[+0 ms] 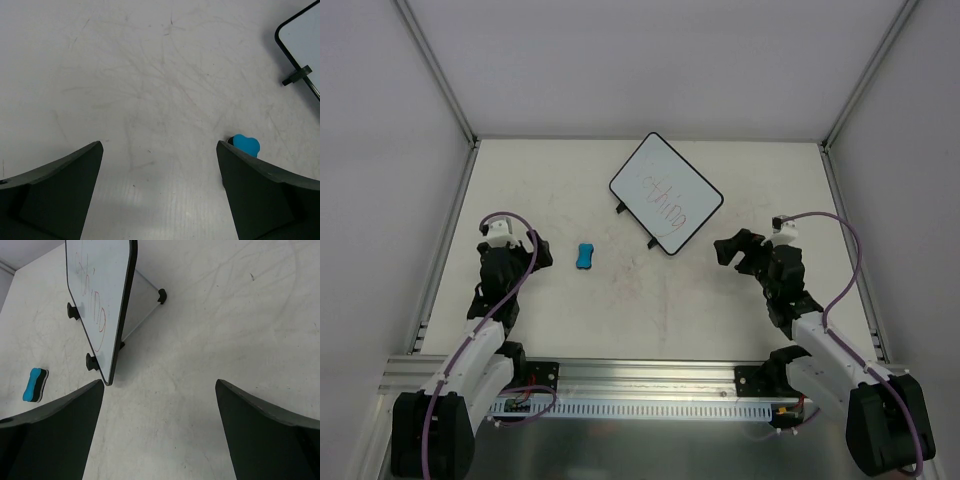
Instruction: Erase the whiteboard
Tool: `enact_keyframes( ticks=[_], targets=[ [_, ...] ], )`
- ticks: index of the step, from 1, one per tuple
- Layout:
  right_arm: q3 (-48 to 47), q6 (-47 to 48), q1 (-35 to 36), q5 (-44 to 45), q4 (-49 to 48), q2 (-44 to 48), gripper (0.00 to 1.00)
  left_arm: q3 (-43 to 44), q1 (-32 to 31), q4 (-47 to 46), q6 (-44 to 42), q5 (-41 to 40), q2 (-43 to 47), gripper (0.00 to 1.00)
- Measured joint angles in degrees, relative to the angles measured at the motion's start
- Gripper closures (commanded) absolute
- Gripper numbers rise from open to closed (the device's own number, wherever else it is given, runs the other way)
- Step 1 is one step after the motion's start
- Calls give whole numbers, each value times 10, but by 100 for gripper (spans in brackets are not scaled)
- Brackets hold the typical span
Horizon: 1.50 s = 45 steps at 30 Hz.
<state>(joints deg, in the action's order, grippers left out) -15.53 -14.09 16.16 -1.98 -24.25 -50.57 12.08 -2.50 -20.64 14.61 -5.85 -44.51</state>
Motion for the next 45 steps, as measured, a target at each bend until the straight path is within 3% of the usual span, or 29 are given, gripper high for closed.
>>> enact_keyframes(
  ticks=[14, 24, 37, 45],
  targets=[
    [14, 9, 0, -25, -39, 29, 1, 17, 0, 0, 2, 72, -2, 1],
    [14, -24, -53, -119, -134, -72, 1, 12, 0, 4, 57, 10, 36, 1],
    [-6, -77, -55, -160, -299, -228, 1, 6, 0, 4, 58, 7, 38, 1],
    [-70, -96, -56, -188, -349, -293, 1, 3, 0, 4, 58, 8, 35, 1]
  ],
)
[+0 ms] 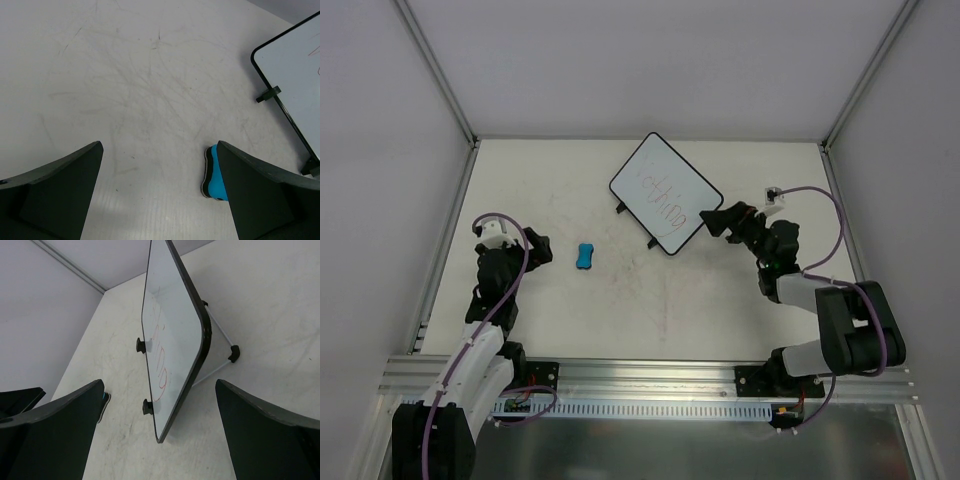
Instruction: Erase the whiteboard
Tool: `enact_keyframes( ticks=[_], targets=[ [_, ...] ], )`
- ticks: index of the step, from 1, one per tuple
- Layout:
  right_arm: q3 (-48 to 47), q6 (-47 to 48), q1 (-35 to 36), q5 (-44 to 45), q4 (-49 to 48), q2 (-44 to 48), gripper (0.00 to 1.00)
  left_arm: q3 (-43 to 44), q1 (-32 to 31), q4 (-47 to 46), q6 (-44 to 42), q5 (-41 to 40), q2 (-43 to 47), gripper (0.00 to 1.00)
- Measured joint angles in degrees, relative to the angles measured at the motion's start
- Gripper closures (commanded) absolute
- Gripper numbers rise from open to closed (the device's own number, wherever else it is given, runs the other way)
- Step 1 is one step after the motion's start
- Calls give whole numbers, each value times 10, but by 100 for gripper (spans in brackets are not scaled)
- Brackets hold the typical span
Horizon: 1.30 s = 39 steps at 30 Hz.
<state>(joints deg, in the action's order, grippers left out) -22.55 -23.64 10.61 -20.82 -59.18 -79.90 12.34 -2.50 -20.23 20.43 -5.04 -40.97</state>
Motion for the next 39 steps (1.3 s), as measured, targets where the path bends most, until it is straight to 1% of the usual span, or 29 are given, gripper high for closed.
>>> enact_keyframes(
  ticks=[1, 5, 7, 9, 12, 13, 15, 17, 19, 22, 27, 29, 32, 36, 39],
  targets=[
    [-11, -2, 0, -8, -9, -13, 6, 0, 0, 0, 0, 0, -4, 1],
    [-36, -13, -1, -30, -42, -60, 16, 0, 0, 1, 0, 0, -15, 1],
    [-44, -26, -1, -41, -65, -89, 19, 0, 0, 0, 0, 0, -16, 1],
    [-52, -39, -2, -54, -87, -120, 19, 0, 0, 0, 0, 0, -16, 1],
    [-58, -59, -3, -64, -113, -161, 25, 0, 0, 0, 0, 0, -16, 1],
    [-59, -65, -4, -66, -117, -170, 26, 0, 0, 1, 0, 0, -16, 1],
    [-59, -74, -4, -70, -121, -181, 31, 0, 0, 0, 0, 0, -16, 1],
    [-59, -80, -4, -71, -122, -184, 33, 0, 0, 1, 0, 0, -16, 1],
    [-59, -83, -4, -71, -127, -184, 40, 0, 0, 0, 0, 0, -16, 1],
    [-59, -88, -4, -72, -132, -184, 46, 0, 0, 1, 0, 3, -16, 1],
    [-59, -89, -4, -73, -139, -184, 46, 0, 0, 1, 0, 9, -21, 1],
    [-60, -90, -4, -75, -139, -185, 50, 0, 0, 0, 0, 11, -30, 1],
    [-68, -93, -4, -78, -141, -193, 54, 1, 0, 1, 5, 11, -46, 1],
    [-74, -96, -4, -82, -142, -201, 54, 5, 0, 2, 16, 24, -56, 1],
    [-78, -100, -5, -86, -143, -202, 60, 9, 0, -1, 21, 42, -57, 1]
  ],
)
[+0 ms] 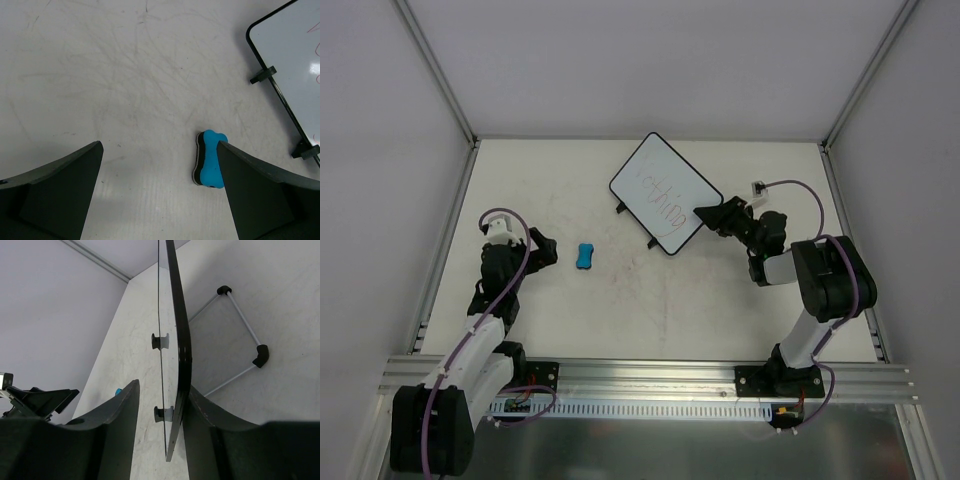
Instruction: Erase the whiteboard
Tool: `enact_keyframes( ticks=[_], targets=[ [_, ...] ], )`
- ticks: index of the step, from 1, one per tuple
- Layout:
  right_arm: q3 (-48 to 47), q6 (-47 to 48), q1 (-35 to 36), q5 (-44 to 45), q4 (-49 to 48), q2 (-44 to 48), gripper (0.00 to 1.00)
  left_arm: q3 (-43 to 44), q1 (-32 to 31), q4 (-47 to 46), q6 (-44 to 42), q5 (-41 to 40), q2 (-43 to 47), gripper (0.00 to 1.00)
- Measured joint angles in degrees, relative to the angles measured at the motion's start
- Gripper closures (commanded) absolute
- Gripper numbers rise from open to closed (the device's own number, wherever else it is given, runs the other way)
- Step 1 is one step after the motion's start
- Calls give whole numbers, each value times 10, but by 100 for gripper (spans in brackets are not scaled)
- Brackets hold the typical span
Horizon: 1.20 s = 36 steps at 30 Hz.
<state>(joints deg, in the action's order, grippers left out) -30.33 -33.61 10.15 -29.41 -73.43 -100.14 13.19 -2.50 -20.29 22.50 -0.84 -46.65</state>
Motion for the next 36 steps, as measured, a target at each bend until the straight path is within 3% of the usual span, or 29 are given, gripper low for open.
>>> enact_keyframes(
  ticks=[9, 18, 27, 36],
  targets=[
    [-4, -3, -2, 0, -2, -14, 76, 1, 0, -7, 7, 35, 10, 1],
    [-6, -9, -7, -2, -7, -28, 84, 25, -4, 6, 7, 36, -22, 1],
    [-6, -9, -7, -9, -12, -28, 100, 146, -141, 113, 1, -72, -79, 1],
    [-6, -9, -8, -10, -13, -28, 100, 229, -148, 168, -57, -42, -177, 1]
  ],
)
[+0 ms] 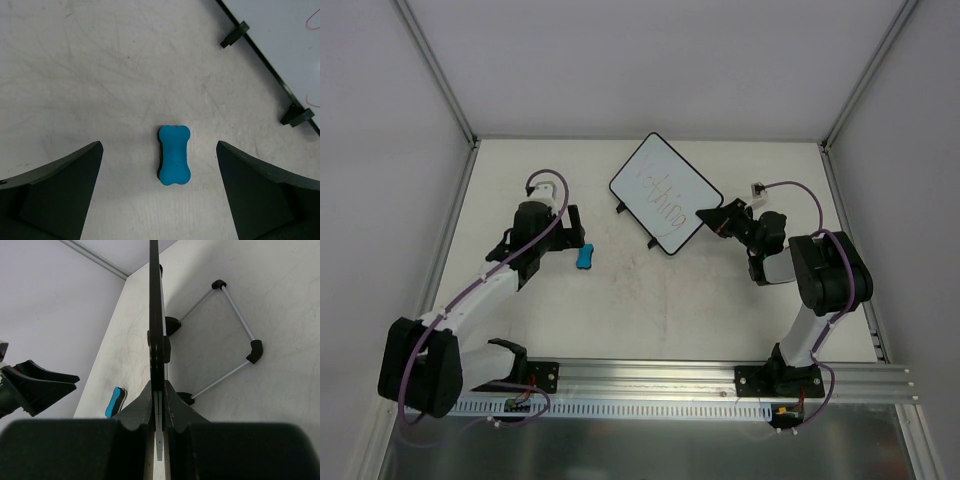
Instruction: Erase the whiteboard
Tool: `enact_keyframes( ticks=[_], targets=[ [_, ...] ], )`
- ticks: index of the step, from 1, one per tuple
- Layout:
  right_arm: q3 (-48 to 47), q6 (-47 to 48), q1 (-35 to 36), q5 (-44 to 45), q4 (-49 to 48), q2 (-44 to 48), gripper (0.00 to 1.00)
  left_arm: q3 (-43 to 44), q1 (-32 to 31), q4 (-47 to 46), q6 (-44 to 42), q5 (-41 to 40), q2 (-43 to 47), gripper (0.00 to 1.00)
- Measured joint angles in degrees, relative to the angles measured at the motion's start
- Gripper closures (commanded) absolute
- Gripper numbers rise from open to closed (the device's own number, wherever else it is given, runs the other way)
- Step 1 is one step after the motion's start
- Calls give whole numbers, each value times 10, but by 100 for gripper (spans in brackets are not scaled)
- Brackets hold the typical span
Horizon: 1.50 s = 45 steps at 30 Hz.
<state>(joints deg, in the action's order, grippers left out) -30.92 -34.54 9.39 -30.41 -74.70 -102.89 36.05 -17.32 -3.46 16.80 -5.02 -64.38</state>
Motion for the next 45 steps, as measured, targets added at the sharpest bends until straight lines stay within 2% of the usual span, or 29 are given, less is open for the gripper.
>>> enact_keyframes(
  ticks=[5, 12, 19, 22, 31, 39, 45],
  targets=[
    [0, -3, 0, 0, 0, 0, 100, 46, -2, 30, -42, 20, -96, 1],
    [0, -9, -2, -2, 0, -1, 100, 62, -38, 53, -74, 35, -145, 6],
    [-1, -12, -3, -3, -1, -4, 100, 103, -67, 85, -101, 29, -192, 22],
    [-2, -13, -3, -4, -1, -4, 100, 120, -73, 100, -108, 15, -215, 26],
    [-3, -13, -4, -6, -1, -6, 100, 142, -75, 136, -111, -17, -257, 27],
    [-4, -14, -4, -7, -2, -7, 100, 154, -75, 144, -107, -17, -275, 39],
    [-4, -14, -4, -7, -2, -7, 100, 158, -75, 150, -104, -15, -283, 43]
  ],
)
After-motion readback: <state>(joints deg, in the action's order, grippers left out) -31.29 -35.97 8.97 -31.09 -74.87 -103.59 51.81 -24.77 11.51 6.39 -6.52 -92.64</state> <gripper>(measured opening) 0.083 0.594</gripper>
